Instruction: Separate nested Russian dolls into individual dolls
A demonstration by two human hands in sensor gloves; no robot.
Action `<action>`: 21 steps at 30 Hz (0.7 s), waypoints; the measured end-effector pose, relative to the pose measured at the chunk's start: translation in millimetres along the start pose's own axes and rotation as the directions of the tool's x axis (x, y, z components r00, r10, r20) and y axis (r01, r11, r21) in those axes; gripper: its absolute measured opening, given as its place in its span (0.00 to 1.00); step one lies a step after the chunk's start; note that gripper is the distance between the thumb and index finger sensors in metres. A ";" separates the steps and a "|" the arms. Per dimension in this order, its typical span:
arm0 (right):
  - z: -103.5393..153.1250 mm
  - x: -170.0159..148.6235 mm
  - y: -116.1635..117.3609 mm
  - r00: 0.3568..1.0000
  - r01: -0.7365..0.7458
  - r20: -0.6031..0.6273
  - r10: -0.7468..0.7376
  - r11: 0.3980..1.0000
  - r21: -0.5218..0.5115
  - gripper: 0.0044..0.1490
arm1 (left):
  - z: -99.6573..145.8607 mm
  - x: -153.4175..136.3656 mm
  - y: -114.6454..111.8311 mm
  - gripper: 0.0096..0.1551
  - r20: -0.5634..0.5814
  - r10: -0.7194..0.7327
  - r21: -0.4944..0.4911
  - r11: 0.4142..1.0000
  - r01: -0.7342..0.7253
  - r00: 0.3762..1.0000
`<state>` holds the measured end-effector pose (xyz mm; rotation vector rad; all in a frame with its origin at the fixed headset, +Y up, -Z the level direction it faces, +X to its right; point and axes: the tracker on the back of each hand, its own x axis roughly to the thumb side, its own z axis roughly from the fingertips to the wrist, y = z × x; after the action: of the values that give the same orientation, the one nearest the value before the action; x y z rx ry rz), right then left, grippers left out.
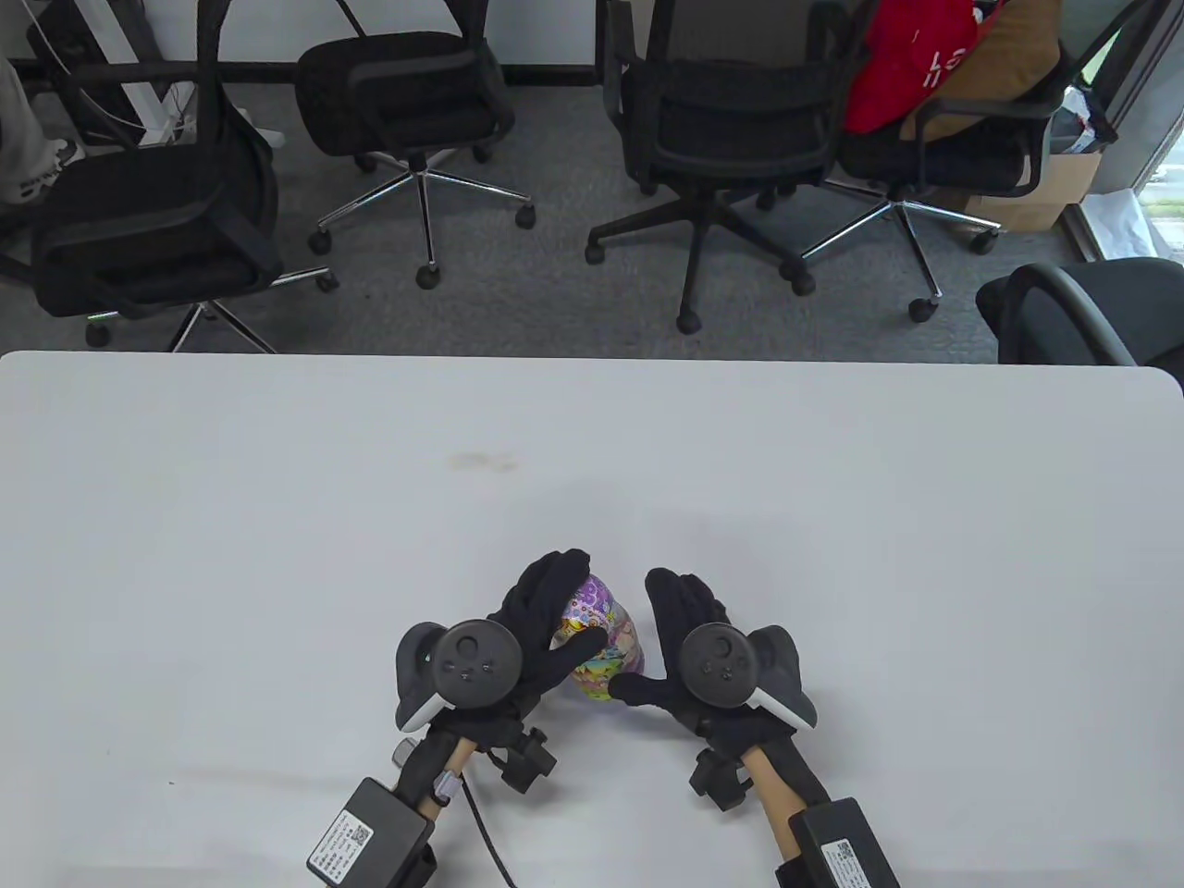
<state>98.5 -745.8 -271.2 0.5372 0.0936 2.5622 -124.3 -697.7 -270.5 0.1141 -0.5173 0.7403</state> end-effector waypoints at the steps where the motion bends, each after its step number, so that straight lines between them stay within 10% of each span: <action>1: -0.8 2.8 2.0 1.000 0.022 0.004 -0.022 1.000 -0.014 0.79 | 0.4 -0.8 2.4 0.47 -0.005 0.029 0.006 1.000 -0.029 1.000; 8: -4.0 7.7 15.7 0.970 0.243 0.042 -0.240 0.965 -0.102 0.82 | 1.0 -3.5 3.6 0.47 -0.017 0.140 0.020 0.990 -0.140 0.990; 16: 1.7 34.4 13.9 0.952 -0.290 -0.001 0.305 0.905 -0.310 0.77 | 4.2 -15.3 6.2 0.48 -0.100 0.148 0.102 0.985 -0.138 0.984; 21: 0.4 22.1 15.5 0.986 -0.159 0.005 0.168 0.945 -0.284 0.76 | 8.8 -20.2 24.4 0.47 -0.123 0.173 0.192 0.970 -0.148 0.977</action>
<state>73.9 -748.1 -260.4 0.4879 -0.3377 2.6635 -156.8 -694.5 -274.7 0.1912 -0.3277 0.9475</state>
